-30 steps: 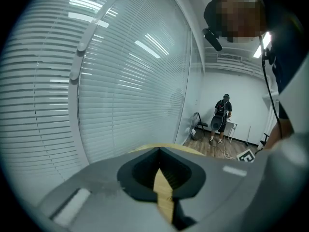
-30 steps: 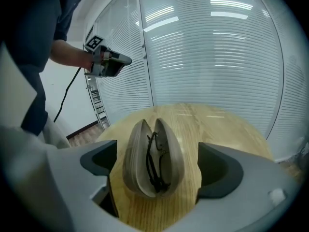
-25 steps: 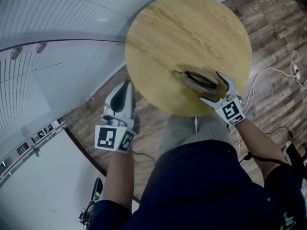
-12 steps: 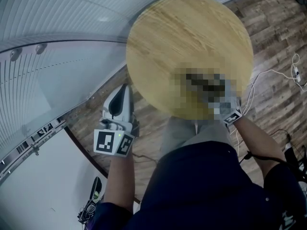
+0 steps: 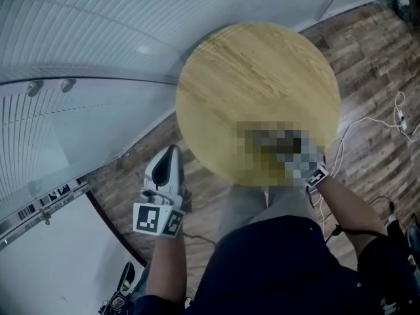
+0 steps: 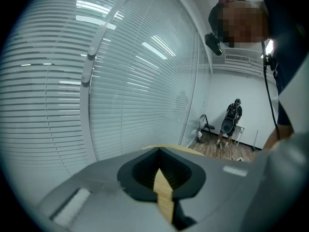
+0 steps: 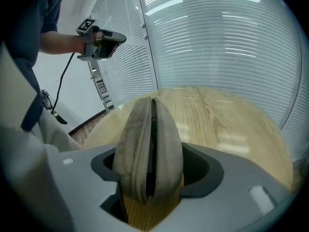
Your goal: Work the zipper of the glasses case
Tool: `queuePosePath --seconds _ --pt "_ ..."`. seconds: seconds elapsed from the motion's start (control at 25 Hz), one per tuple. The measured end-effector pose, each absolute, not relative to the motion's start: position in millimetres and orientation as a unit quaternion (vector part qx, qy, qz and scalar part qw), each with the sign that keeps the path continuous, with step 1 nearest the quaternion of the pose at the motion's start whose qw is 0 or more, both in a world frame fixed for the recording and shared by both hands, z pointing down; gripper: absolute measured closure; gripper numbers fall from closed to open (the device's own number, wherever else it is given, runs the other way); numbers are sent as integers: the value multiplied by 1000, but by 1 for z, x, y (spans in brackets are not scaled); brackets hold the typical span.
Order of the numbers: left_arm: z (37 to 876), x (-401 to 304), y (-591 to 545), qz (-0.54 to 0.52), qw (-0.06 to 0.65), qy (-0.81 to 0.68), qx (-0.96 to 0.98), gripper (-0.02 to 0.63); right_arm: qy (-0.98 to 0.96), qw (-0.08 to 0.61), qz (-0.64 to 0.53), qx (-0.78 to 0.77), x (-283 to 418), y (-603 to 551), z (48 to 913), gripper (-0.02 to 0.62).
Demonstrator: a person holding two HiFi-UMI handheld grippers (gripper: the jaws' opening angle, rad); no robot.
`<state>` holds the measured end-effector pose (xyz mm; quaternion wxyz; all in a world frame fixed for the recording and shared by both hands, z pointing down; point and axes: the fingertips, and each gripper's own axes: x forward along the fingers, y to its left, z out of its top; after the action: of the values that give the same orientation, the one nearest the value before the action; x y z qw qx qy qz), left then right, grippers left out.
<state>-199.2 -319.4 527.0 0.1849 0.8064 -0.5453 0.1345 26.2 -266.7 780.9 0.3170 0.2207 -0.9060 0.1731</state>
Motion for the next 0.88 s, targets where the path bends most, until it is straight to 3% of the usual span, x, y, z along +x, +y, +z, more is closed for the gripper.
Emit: queuePosePath --seconds 0.32,0.88 --pt "540 -204 -298 143 200 -556 794 603 -900 345 168 207 26 -268 788 288" --pt "518 -215 -299 129 164 -556 805 603 -913 236 195 268 26 -282 708 305"
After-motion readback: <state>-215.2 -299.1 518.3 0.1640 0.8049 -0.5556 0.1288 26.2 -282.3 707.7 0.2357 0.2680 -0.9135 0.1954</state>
